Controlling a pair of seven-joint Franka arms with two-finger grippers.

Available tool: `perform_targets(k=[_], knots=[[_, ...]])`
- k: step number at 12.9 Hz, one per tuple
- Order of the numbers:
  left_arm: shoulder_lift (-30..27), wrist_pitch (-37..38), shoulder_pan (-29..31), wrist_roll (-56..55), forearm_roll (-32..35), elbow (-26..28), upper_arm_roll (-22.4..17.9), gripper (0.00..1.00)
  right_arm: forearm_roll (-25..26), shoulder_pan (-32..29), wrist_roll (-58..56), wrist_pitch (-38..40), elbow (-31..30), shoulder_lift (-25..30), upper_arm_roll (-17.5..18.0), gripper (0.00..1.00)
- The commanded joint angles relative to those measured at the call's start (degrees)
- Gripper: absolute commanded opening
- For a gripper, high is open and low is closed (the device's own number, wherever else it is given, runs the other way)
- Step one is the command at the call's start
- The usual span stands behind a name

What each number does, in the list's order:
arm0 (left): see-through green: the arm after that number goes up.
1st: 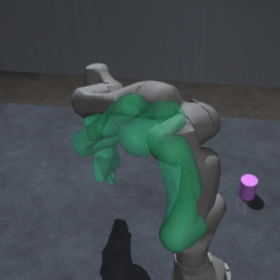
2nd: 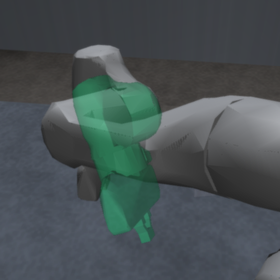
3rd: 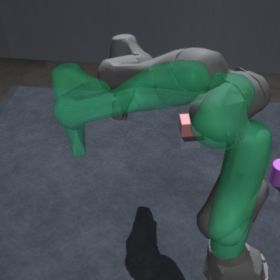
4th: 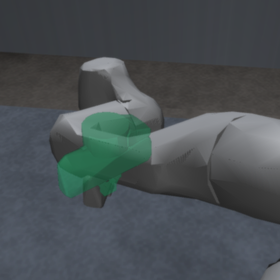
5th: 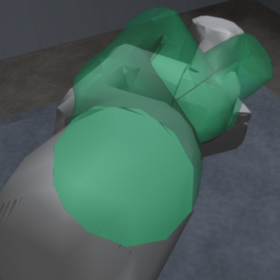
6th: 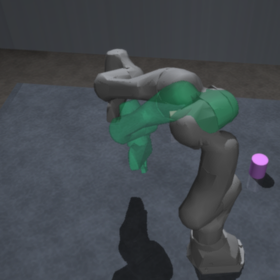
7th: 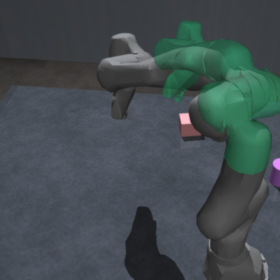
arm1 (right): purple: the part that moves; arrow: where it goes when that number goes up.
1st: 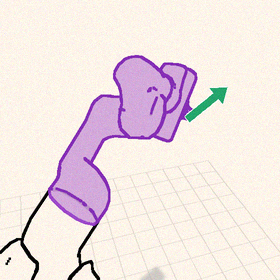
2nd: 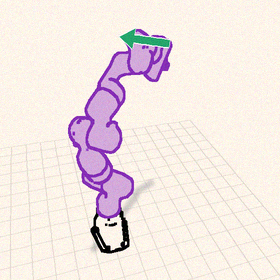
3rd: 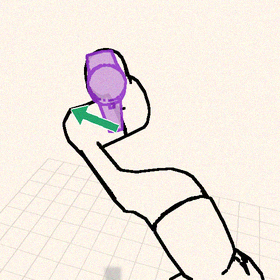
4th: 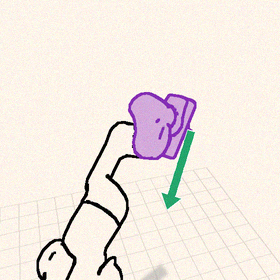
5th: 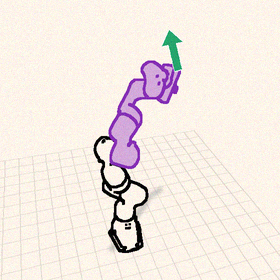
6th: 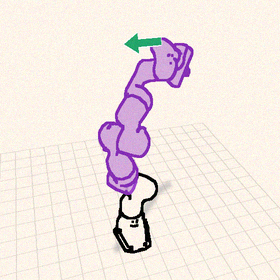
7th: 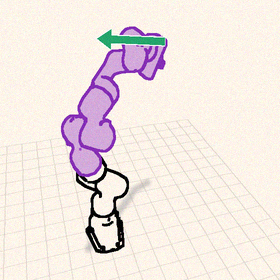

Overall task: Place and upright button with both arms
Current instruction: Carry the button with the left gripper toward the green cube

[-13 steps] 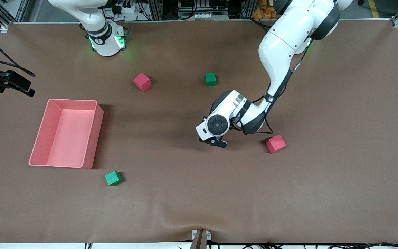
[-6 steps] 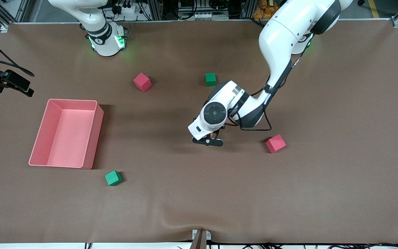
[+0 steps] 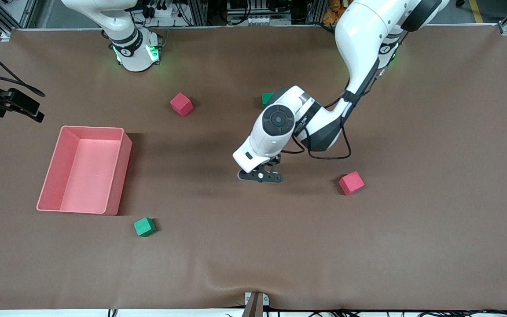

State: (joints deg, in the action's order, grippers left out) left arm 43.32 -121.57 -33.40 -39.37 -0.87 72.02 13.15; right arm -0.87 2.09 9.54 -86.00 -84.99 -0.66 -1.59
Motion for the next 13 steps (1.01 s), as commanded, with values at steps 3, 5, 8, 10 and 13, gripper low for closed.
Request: perform_targets(k=[3,5,8,10,13], knots=[[-0.78,-6.65,-6.49,-14.82,11.48,1.19,-0.76,0.00,0.26,-0.68,-1.80,0.93,1.23,-0.57,0.71,1.00],[0.27,-10.07,-9.91,-21.94,16.67,1.19,-0.85,0.00,0.26,-0.60,-4.16,0.92,1.23,-0.57,0.71,1.00],[2.29,-13.08,-14.74,-37.22,27.99,1.28,-0.93,0.00,0.35,-0.77,-6.81,0.92,1.14,-0.57,0.71,1.00],[3.87,-13.17,-17.21,-47.94,38.87,1.54,-0.93,0.00,0.35,-0.86,-6.55,0.92,1.14,-0.57,0.71,1.00],[7.38,-13.08,-19.33,-65.60,59.68,1.72,-0.85,0.00,0.26,-1.03,-6.46,0.92,1.14,-0.57,0.71,1.00]])
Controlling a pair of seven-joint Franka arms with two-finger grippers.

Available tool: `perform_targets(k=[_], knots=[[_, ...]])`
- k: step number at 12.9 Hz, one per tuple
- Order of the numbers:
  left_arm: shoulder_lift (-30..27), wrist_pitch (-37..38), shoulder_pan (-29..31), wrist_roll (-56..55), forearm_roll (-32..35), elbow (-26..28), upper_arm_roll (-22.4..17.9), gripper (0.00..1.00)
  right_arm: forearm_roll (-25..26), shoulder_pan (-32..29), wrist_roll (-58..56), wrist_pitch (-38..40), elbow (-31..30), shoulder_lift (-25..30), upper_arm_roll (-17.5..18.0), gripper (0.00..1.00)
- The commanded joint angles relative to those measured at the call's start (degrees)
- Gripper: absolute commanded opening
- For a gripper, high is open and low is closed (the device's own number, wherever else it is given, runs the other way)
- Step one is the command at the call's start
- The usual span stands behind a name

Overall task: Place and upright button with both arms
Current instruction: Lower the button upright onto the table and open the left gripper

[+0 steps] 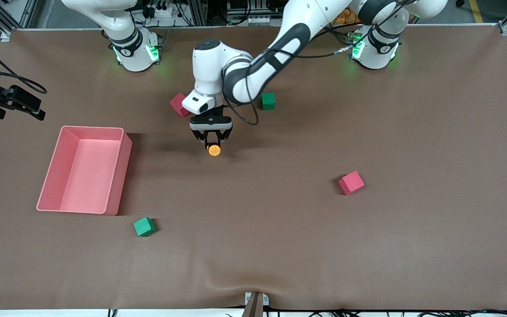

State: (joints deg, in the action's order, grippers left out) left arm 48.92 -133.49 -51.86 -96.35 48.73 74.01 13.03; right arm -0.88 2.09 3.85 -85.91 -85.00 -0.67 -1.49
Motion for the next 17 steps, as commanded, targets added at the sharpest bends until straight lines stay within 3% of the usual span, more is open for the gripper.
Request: perform_targets(k=[1,3,7,10,17], knots=[[3.10,-1.16,-1.22,-13.90,16.86,-0.27,-0.72,0.00,0.26,-1.03,-0.77,0.83,1.15,-0.56,0.62,1.00],[4.77,-1.16,-1.84,-18.60,26.99,-0.27,-0.72,0.00,0.26,-1.03,-0.77,0.83,1.15,-0.56,0.62,1.00],[8.11,1.98,-2.72,-19.75,39.13,0.17,-0.72,0.00,0.17,-1.03,-0.68,0.83,1.15,-0.56,0.61,1.00],[10.31,5.95,-3.60,-27.12,50.37,0.43,-0.72,0.00,0.17,-1.03,-0.60,0.83,1.06,-0.56,0.61,1.00],[13.66,7.37,-3.33,-29.77,54.72,0.70,-0.72,0.01,0.09,-1.12,-0.59,0.83,1.06,-0.56,0.53,1.00]])
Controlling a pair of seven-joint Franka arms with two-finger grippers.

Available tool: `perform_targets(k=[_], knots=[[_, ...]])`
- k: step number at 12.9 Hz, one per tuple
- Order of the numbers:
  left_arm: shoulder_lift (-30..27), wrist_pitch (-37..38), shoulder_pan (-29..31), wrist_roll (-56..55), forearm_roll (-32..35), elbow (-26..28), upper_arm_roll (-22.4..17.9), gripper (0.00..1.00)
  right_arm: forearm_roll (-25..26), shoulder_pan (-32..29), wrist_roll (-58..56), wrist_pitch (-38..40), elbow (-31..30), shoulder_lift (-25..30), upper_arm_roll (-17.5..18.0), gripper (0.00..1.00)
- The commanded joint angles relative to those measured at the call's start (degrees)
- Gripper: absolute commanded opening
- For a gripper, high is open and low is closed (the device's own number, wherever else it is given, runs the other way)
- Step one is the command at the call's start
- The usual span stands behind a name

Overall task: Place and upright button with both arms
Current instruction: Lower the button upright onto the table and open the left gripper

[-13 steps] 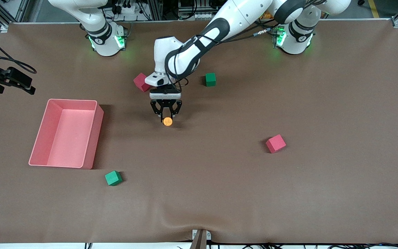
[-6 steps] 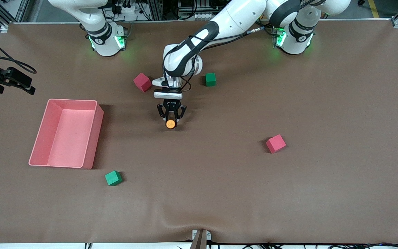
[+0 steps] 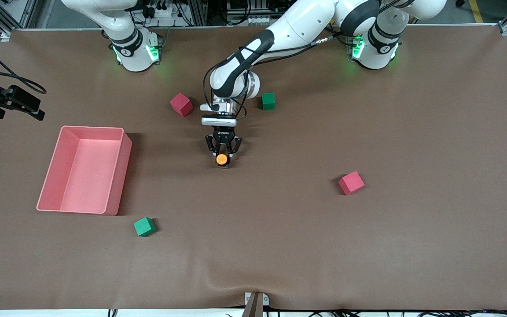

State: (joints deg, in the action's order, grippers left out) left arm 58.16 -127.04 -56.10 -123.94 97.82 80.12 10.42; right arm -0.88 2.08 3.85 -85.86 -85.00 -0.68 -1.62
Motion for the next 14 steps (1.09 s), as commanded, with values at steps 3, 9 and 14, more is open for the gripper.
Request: perform_targets(k=[3,9,14], knots=[[4.42,0.91,1.16,-2.27,4.67,-5.41,1.98,0.99,0.09,-1.20,-0.60,0.78,0.97,-0.64,0.65,1.00],[0.91,0.91,0.64,2.71,-13.57,-4.18,3.38,1.00,0.09,-1.20,-0.60,0.69,0.97,-0.73,0.65,1.00],[-6.72,3.54,1.08,19.48,-47.03,-4.44,5.40,1.00,0.09,-1.29,-0.86,0.69,0.97,-0.73,0.57,1.00]])
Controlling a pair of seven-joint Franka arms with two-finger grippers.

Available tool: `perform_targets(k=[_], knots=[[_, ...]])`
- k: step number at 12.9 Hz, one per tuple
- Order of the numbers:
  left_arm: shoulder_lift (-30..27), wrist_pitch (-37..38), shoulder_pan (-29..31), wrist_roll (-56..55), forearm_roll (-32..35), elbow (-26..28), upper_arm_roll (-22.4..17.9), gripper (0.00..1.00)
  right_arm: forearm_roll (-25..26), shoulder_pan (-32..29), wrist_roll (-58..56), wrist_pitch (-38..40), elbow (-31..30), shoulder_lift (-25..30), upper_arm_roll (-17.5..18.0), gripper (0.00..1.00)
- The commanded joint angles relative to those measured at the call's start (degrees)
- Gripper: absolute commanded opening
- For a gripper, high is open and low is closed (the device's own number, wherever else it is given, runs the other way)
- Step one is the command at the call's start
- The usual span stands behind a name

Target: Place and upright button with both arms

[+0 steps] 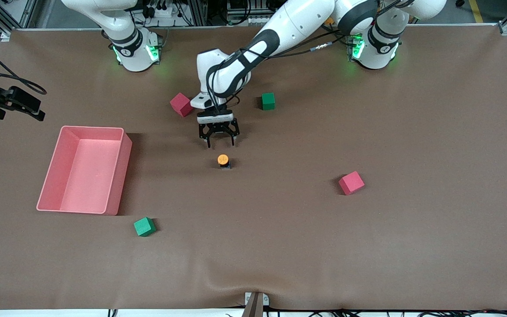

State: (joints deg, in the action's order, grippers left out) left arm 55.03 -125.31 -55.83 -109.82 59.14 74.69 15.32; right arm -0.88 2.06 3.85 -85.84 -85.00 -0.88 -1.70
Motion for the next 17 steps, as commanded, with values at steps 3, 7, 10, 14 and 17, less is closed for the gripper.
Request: perform_targets(k=[3,7,10,14,17], knots=[[-10.09,9.27,1.51,17.05,-25.51,0.72,0.50,1.00,0.00,-1.62,-1.03,0.67,0.98,-0.61,0.73,1.00],[-18.89,14.03,8.25,31.92,-35.93,0.72,0.32,1.00,0.00,-1.62,-1.03,0.58,1.06,-0.61,0.73,1.00],[-25.13,20.86,16.07,48.93,-44.18,0.81,0.33,1.00,0.00,-1.62,-1.03,0.49,1.06,-0.61,0.73,1.00],[-29.62,31.51,25.66,70.58,-44.73,0.72,0.32,1.00,0.00,-1.53,-1.03,0.49,1.06,-0.61,0.73,1.00],[-32.70,38.72,27.61,75.42,-43.59,0.54,-2.47,1.00,0.00,-1.62,-1.03,0.49,1.06,-0.61,0.73,1.00]])
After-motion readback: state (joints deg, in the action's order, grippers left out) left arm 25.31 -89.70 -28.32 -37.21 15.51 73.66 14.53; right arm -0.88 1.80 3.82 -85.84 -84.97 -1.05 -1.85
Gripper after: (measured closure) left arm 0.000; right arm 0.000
